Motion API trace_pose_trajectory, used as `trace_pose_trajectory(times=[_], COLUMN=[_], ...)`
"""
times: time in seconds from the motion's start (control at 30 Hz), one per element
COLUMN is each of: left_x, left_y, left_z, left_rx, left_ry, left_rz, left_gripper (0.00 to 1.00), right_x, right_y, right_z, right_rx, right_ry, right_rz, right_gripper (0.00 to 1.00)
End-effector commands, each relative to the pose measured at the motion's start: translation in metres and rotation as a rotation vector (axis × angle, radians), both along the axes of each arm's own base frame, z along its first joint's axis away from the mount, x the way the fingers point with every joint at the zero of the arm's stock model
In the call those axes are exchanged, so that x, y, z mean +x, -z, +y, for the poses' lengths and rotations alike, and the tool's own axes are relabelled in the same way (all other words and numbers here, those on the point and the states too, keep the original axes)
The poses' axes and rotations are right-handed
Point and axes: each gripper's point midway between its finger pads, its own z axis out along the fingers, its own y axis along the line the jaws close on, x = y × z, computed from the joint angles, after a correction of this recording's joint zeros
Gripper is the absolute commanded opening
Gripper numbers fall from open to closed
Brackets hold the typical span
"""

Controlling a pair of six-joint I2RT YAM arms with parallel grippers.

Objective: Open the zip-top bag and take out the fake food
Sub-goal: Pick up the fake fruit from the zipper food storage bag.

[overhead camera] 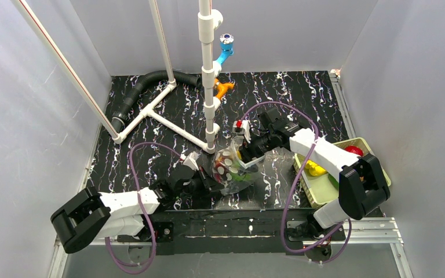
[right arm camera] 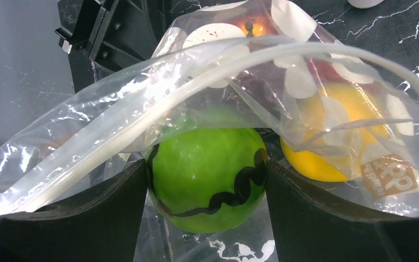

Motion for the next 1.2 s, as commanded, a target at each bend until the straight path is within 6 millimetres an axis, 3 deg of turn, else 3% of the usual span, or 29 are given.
trace_pose_trajectory(times=[0.0, 0.1, 0.4, 0.53, 0.8, 1.17], left_x=[-0.009, -0.014, -0.012, -0.007, 0.001, 0.003], left_y=[0.01, 0.017, 0.027, 0.023, 0.014, 0.014], left_z=[0.016, 0.031, 0.065, 0.078, 0.089, 0.09], left_rx=[0.136, 0.216, 0.401, 0.421, 0.425, 0.418], left_ry=[0.065, 0.072, 0.045, -0.014, -0.08, -0.091], left_rz=[-0.04, -0.046, -0.059, -0.075, -0.114, -0.126], left_gripper=[0.0, 0.0, 0.0, 0.0, 0.0, 0.0], right_x=[0.035, 0.043, 0.04, 0.029, 0.015, -0.004], right_y=[-0.006, -0.011, -0.021, -0.023, -0.033, -0.04], right_z=[-0.008, -0.016, -0.018, -0.021, -0.029, -0.052], right_rx=[0.023, 0.056, 0.113, 0.113, 0.109, 0.072], right_ry=[0.169, 0.224, 0.208, 0.125, 0.029, -0.048], right_rz=[-0.05, -0.049, -0.013, -0.016, -0.069, -0.178], right_gripper=[0.09, 0.08, 0.08, 0.08, 0.08, 0.08])
